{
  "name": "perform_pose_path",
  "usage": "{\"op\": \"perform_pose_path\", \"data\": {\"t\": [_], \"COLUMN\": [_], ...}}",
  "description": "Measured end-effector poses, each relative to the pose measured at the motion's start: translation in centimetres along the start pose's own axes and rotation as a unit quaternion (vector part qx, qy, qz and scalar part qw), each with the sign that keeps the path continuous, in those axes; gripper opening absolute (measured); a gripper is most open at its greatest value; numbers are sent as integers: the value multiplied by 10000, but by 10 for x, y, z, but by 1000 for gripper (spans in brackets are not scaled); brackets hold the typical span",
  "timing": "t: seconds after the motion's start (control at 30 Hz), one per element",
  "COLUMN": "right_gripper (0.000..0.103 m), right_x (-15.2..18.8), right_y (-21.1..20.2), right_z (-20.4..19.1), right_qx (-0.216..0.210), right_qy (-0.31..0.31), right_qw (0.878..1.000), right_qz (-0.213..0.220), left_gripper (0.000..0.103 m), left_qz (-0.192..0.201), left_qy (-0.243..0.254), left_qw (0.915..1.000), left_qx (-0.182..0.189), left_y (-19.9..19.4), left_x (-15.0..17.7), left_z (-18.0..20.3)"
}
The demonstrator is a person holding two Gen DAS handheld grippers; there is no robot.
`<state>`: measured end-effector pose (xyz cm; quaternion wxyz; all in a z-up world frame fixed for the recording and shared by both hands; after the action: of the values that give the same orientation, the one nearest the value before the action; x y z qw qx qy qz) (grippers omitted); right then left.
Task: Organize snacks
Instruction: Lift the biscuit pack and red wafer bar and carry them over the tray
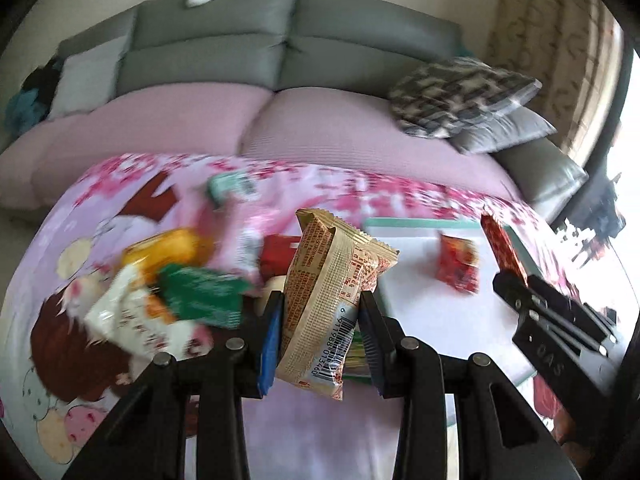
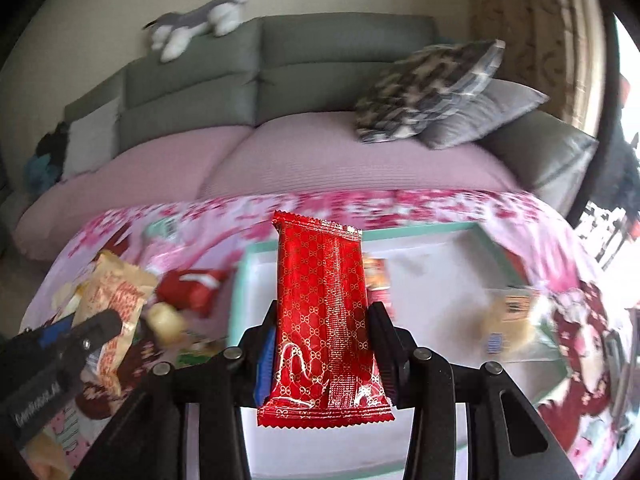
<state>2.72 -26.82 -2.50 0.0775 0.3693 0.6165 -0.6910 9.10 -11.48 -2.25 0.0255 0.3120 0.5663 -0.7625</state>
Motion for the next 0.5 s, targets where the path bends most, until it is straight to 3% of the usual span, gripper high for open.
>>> {"op": "perform_pose_path", "data": {"t": [0.23, 0.5], "right_gripper": [45, 45], "right_x": [-2, 5], "right_y": [-11, -13], "right_z": [72, 120], "right_qx": [315, 381], "right_qy": [638, 1066], "right_qw": [9974, 9936], "right_qz": [64, 22], "left_gripper": [38, 39], "left_qz": [-154, -423], "left_qy": [628, 811], "left_qw": [9976, 9952], "left_qx": [257, 336], "left_y": [14, 37], "left_x": [3, 12], "left_z": [69, 109]}}
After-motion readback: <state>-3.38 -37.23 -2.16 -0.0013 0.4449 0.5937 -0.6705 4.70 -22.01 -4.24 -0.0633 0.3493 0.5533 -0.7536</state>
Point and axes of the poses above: each gripper's, at about its wrist camera, not at the fingertips, and y roughly the way its jaws point, z to its right, x to its underside, the point moved 9 cm from there along y, roughly the way its jaws point, and after that the axes turned 12 degrees about -z, right-handed, at the moved point
